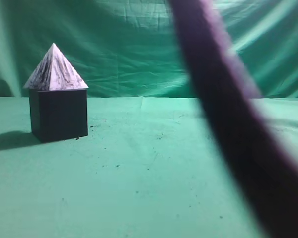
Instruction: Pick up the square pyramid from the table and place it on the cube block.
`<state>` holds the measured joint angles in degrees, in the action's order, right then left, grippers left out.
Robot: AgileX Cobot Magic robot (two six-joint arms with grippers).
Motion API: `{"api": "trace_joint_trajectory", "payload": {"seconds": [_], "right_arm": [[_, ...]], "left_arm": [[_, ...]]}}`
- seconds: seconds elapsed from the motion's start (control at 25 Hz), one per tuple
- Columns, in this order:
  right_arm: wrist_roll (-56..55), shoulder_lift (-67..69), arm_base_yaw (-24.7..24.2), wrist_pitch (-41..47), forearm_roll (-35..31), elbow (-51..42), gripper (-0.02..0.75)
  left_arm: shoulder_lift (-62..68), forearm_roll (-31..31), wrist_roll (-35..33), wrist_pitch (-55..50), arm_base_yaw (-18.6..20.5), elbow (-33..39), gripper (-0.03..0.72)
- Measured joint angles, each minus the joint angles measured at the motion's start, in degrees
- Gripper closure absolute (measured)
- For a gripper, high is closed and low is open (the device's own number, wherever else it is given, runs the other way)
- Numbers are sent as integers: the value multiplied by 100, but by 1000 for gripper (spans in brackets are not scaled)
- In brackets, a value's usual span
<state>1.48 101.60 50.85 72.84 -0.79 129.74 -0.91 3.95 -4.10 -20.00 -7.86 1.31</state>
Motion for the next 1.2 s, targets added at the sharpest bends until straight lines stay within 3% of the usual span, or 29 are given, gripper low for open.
{"api": "trace_joint_trajectory", "payload": {"seconds": [0.32, 0.72, 1.0, 1.2], "right_arm": [[-129, -2044, 0, -83, -28, -2633, 738], [-138, -4814, 0, -1594, -392, -5909, 738], [-125, -6426, 0, -1493, -148, -7085, 738], [-114, -7296, 0, -2126, 244, -8028, 738]], "left_arm": [[0, 0, 0, 0, 0, 0, 688], [0, 0, 0, 0, 0, 0, 688], [0, 0, 0, 0, 0, 0, 688], [0, 0, 0, 0, 0, 0, 688]]}}
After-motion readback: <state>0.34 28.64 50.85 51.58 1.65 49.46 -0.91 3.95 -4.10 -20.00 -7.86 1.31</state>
